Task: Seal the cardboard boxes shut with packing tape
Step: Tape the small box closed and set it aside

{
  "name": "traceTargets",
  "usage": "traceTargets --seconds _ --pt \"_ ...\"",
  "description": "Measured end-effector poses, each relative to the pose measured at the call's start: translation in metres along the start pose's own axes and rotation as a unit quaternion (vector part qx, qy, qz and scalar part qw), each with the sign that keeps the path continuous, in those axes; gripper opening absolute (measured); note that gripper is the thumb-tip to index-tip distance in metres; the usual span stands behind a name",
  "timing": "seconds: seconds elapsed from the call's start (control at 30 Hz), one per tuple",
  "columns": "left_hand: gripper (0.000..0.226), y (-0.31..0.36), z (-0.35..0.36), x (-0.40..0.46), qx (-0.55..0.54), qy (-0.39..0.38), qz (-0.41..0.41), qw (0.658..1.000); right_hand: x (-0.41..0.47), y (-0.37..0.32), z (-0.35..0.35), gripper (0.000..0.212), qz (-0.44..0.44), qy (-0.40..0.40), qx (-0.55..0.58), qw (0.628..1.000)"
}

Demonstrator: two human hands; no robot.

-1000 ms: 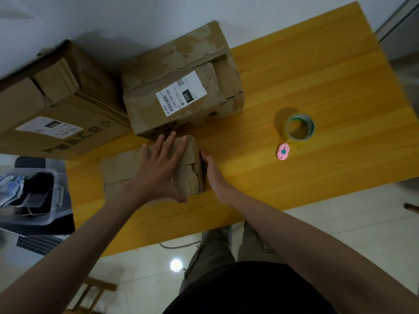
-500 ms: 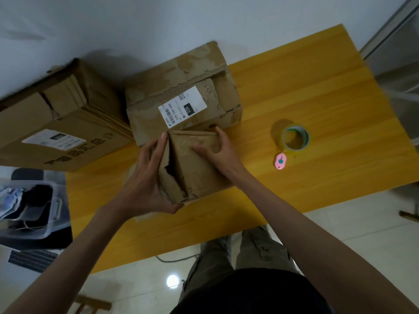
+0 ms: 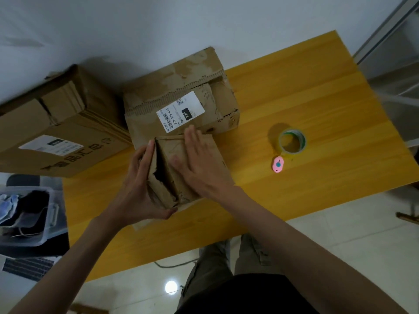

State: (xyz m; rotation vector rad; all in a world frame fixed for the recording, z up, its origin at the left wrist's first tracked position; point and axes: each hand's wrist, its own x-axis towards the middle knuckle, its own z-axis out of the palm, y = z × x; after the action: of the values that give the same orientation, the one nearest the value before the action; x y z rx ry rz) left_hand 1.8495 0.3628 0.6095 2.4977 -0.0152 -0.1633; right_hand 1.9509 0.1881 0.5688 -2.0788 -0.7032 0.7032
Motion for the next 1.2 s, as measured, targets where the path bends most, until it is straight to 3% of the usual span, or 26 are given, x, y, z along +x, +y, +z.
traceTargets --seconds 0.1,0.2,0.3,0.47,0.6,0.7,0.77,0.83,0.9,1.0,1.2 --pt "0.149 -0.003 0.000 -0.001 0.009 0.014 0.008 1.000 -0.009 -0.030 0.004 0.077 -0.096 -0.007 0.020 0.995" --pt "0.148 0.000 0.001 -0.005 -0.001 0.014 0.006 1.000 -0.007 -0.020 0.000 0.071 -0.122 -0.003 0.019 0.992" --pt "0.145 0.004 0.003 -0.007 0.005 0.003 0.019 1.000 0.004 0.018 0.003 0.076 -0.079 0.021 0.023 0.996" --pt "0.144 0.004 0.005 -0.007 0.051 -0.022 0.027 0.998 0.016 0.063 0.013 0.098 0.075 -0.002 0.081 0.994" --pt "0.145 0.004 0.009 0.001 0.058 -0.023 -0.002 0.998 0.014 0.030 0.016 0.077 0.023 -0.006 0.089 0.996" --pt "0.145 0.012 0.020 0.020 0.080 -0.032 -0.011 0.996 0.015 0.046 -0.003 0.066 0.102 0.058 0.142 0.983" --pt "0.145 0.022 0.038 0.037 0.112 -0.048 -0.012 0.992 0.007 0.086 -0.026 0.049 0.167 0.183 0.097 0.964" --pt "0.146 0.032 0.060 0.052 0.142 -0.071 -0.013 0.987 -0.009 0.130 -0.054 0.041 0.233 0.253 -0.002 0.939" --pt "0.148 0.037 0.082 0.063 0.164 -0.093 -0.019 0.982 -0.027 0.168 -0.078 0.037 0.304 0.256 -0.095 0.913" --pt "0.148 0.042 0.102 0.078 0.184 -0.098 -0.012 0.978 -0.043 0.200 -0.100 0.038 0.403 0.219 -0.116 0.881" --pt "0.144 0.044 0.106 0.095 0.186 -0.067 0.020 0.980 -0.038 0.223 -0.110 0.026 0.410 0.176 -0.213 0.869"
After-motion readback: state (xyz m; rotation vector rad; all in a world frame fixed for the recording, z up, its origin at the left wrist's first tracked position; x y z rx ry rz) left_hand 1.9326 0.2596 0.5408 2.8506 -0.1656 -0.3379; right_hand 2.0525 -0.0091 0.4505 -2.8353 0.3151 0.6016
